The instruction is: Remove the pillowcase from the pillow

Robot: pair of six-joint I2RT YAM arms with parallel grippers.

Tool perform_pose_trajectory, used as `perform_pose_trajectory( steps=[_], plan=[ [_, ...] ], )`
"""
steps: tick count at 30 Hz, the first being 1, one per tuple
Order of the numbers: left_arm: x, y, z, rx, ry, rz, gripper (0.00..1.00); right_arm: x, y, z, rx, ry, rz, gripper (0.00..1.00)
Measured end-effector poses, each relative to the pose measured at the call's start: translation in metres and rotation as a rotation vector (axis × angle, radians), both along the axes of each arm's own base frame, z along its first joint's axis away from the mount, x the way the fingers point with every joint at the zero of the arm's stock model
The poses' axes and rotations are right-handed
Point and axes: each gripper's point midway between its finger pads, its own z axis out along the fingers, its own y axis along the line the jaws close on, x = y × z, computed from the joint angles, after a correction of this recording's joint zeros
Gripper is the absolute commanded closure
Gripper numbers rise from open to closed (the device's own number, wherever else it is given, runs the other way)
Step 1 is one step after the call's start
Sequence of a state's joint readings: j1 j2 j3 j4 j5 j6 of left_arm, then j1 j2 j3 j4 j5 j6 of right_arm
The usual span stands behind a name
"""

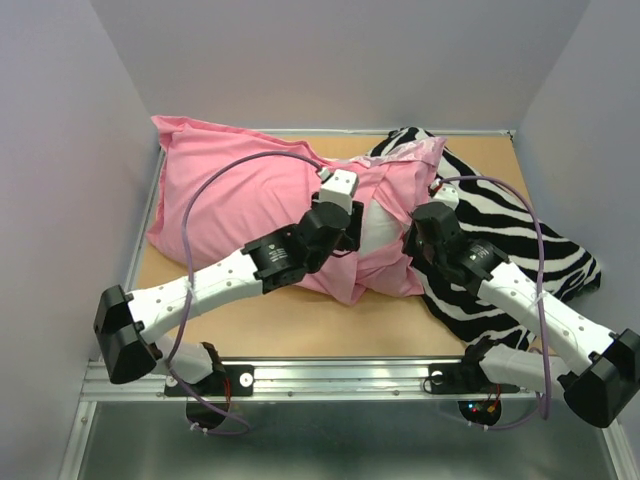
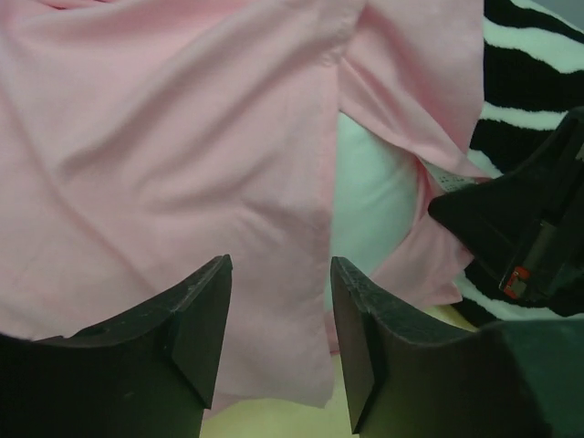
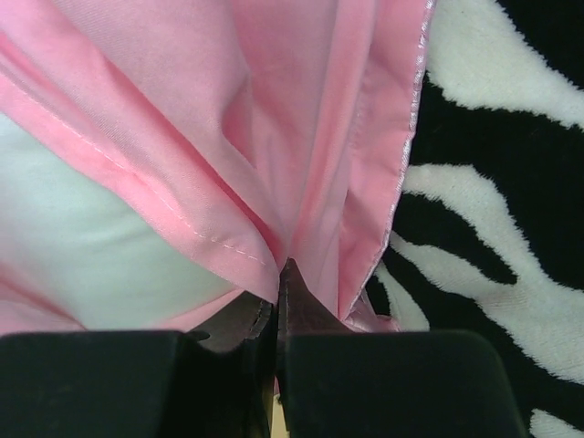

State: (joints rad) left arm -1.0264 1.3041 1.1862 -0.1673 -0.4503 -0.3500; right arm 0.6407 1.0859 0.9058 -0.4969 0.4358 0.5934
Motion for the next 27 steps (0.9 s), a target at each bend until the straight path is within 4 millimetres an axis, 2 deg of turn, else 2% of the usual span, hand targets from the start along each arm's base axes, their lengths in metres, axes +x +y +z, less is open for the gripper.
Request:
perform_pose_trajectory(
  steps=[4,10,13,14,17,19,23,27],
  plan=[
    [-0.003,-0.024,-0.009,0.041,-0.004,-0.006,0.38,-0.002,0.003,0.006,0.029,-0.010,0.013,0.97],
    [0.015,-0.044,-0.033,0.160,-0.017,0.060,0.39,-0.004,0.006,0.008,0.045,-0.010,0.024,0.97],
    [0.029,-0.039,-0.037,0.237,-0.037,0.145,0.58,-0.004,0.007,0.008,0.048,-0.008,0.030,0.97],
    [0.035,-0.036,-0.037,0.261,-0.044,0.182,0.70,-0.004,0.007,0.008,0.050,-0.008,0.031,0.97],
    [0.042,-0.019,-0.034,0.313,-0.063,0.267,0.92,-0.005,0.007,0.011,0.055,-0.015,0.033,0.97],
    [0.047,-0.004,-0.028,0.335,-0.074,0.322,0.99,-0.006,0.006,0.014,0.059,-0.024,0.034,0.99],
    [0.060,0.032,-0.016,0.343,-0.071,0.418,1.00,-0.006,0.005,0.016,0.061,-0.029,0.034,0.99],
    [0.072,0.080,-0.002,0.279,-0.062,0.501,1.00,-0.008,0.002,0.017,0.049,-0.029,0.032,0.99]
  ],
)
